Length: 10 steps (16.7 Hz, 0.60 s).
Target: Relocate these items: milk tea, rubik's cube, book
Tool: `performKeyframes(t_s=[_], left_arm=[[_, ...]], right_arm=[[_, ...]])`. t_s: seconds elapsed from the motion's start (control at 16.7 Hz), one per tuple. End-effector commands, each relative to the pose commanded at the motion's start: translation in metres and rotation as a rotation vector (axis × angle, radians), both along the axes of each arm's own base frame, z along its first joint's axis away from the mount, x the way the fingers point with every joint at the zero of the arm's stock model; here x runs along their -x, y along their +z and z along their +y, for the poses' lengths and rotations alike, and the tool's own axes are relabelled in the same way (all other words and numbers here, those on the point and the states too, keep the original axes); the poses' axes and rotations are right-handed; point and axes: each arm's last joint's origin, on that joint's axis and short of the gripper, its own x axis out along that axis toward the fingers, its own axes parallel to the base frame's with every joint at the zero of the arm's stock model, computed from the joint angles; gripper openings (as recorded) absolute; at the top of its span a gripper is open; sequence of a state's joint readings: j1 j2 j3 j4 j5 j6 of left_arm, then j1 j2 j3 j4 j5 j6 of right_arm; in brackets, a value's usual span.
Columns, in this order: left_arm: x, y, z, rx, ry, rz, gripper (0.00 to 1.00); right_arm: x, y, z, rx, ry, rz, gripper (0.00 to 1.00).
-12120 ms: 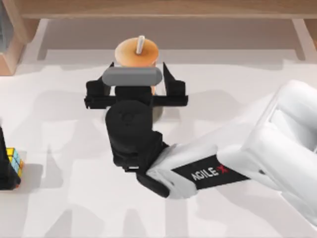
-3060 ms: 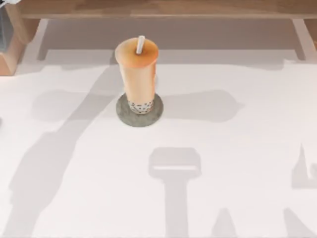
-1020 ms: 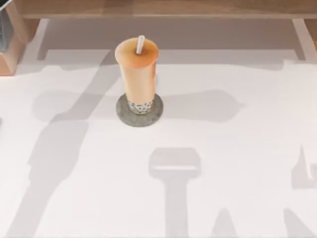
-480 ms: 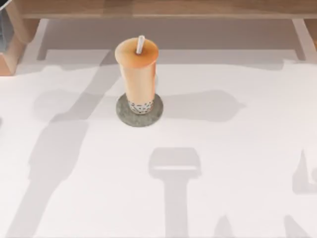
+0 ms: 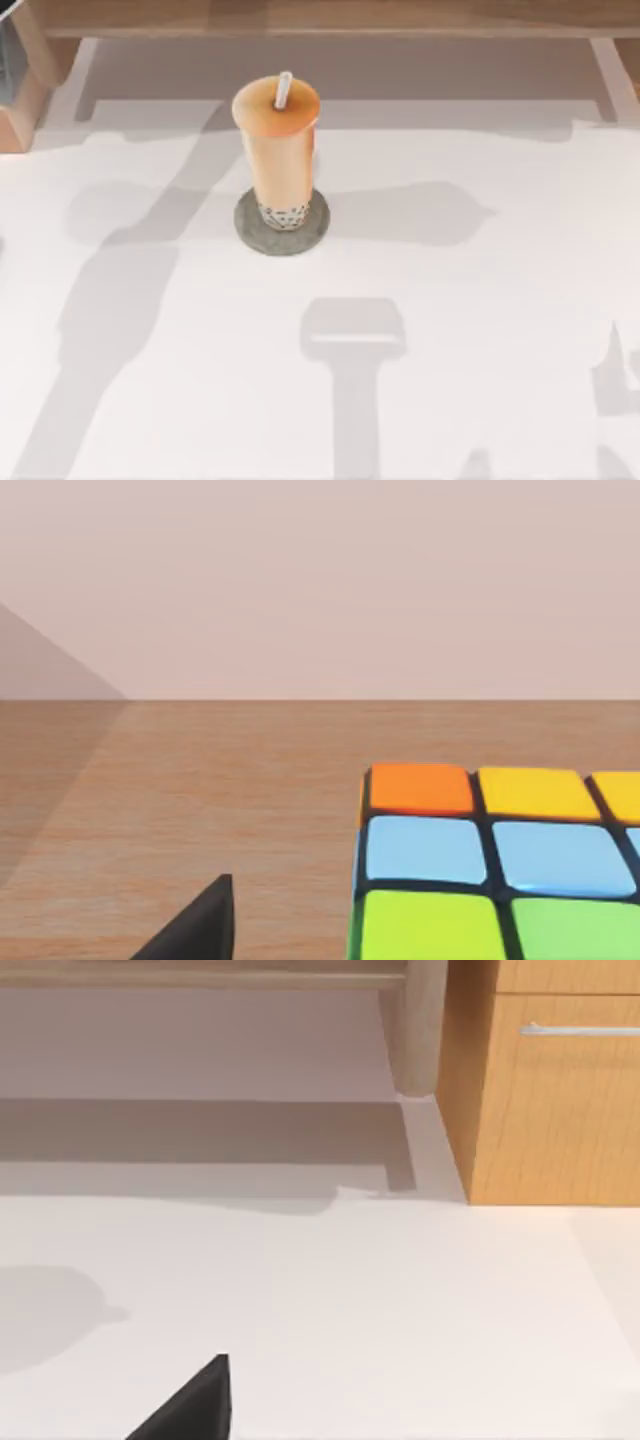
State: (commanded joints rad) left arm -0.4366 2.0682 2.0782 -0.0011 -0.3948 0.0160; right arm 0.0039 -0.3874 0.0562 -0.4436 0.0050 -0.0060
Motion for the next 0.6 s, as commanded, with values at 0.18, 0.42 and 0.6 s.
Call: performKeyframes(t_s=[0.18,0.42,0.6], left_arm=[[0.001,0.0,-0.001,0.0,-0.002,0.0,1.0],[-0.002,0.02,0.031,0.018,0.057,-0.088,1.0],[-0.003,0.049,0.095,0.037,0.156,-0.259,1.0]], right_arm=[[0.0,0.0,0.0,0.0,0.0,0.0,1.0],[0.0,0.0,0.0,0.0,0.0,0.0,1.0],[0.0,0.0,0.0,0.0,0.0,0.0,1.0]])
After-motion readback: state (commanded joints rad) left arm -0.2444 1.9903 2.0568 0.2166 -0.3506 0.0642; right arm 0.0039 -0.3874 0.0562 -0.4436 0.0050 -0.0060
